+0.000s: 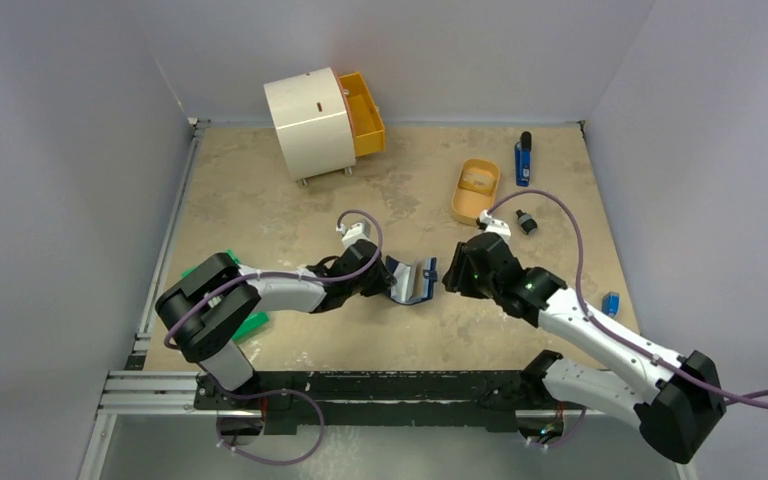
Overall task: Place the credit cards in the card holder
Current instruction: Open the card holder at the center of the board.
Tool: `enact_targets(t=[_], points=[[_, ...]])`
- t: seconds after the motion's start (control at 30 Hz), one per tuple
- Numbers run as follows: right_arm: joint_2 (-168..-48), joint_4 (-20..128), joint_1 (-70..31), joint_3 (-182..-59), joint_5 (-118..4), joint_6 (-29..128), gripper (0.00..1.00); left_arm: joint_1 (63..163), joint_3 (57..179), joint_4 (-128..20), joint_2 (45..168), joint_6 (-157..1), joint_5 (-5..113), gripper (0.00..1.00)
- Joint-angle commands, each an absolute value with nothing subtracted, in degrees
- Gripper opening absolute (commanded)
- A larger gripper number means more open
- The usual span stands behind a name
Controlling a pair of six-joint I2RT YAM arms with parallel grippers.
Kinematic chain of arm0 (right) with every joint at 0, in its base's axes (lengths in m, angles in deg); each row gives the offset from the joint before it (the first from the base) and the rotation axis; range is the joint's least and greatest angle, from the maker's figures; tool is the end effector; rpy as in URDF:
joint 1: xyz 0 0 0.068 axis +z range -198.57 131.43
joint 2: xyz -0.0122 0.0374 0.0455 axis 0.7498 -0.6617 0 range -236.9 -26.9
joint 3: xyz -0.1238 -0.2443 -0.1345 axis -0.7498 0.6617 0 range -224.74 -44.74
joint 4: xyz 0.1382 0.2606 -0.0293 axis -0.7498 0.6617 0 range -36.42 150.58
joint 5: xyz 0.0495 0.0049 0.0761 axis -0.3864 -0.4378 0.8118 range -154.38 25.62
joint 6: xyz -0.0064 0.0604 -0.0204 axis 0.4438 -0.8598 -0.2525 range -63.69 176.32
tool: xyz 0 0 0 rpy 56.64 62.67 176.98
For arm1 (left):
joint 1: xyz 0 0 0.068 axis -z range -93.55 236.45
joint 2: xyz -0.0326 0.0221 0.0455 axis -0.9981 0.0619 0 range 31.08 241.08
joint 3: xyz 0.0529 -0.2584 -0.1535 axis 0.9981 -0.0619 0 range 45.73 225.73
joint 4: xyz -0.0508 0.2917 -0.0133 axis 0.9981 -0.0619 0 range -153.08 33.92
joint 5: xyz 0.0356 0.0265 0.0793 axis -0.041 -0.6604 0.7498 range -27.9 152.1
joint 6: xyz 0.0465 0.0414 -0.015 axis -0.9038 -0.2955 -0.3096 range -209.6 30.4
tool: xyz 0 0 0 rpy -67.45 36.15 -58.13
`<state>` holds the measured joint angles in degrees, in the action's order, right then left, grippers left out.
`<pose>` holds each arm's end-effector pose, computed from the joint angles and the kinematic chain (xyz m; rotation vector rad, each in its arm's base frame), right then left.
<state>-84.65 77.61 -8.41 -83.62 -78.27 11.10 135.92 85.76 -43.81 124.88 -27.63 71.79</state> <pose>0.1888 0.1438 0.2472 0.2270 2.3308 0.4815 0.2317 -0.2582 0.1367 -0.3553 2.3943 -0.7848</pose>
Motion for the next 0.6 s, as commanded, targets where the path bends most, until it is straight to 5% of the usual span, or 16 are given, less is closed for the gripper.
enact_targets(t=[0.0, 0.23, 0.57], points=[[-83.1, 71.5, -8.5, -86.4, -74.4, 14.7, 0.52, 136.3, 84.7, -44.2, 123.3, -26.3, 74.0, 0.0], [-89.7, 70.5, -8.5, -86.3, -65.9, 11.7, 0.62, 136.5, 85.3, -44.9, 123.2, -25.9, 74.8, 0.0], [-90.0, 67.0, -8.6, -80.4, -65.4, 9.3, 0.47, 136.5, 84.9, -45.5, 123.4, -25.7, 75.4, 0.0]])
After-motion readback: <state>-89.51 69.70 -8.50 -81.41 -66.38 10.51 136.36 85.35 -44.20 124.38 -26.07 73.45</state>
